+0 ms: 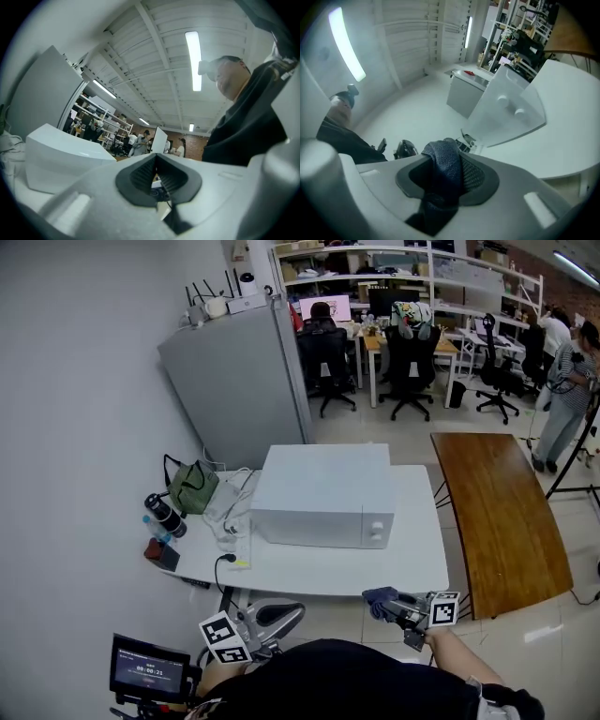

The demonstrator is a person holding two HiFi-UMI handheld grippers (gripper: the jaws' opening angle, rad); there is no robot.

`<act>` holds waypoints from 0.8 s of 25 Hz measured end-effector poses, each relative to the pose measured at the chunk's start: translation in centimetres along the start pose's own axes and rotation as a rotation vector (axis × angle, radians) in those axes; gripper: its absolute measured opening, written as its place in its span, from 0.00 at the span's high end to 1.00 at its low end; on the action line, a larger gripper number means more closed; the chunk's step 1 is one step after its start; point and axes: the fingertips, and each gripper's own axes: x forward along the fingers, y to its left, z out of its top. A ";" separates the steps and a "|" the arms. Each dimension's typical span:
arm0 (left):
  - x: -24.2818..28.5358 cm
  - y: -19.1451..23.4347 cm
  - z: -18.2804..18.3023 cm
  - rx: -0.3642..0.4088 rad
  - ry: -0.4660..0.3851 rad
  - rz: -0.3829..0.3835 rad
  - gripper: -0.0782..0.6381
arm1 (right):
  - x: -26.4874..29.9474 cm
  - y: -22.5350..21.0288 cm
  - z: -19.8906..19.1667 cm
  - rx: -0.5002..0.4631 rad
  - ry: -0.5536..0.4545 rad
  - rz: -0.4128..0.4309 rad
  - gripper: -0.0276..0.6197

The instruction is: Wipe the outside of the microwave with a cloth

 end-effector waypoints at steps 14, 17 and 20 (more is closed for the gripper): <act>-17.9 -3.4 1.7 0.077 -0.055 -0.022 0.89 | 12.2 16.9 -5.3 -0.191 -0.108 0.195 0.74; -23.5 -4.6 1.0 0.073 -0.031 -0.053 0.89 | 14.4 21.0 -7.7 -0.212 -0.189 0.185 0.73; -27.3 -5.4 1.0 0.055 -0.019 -0.079 0.89 | 16.5 24.9 -9.8 -0.211 -0.223 0.185 0.73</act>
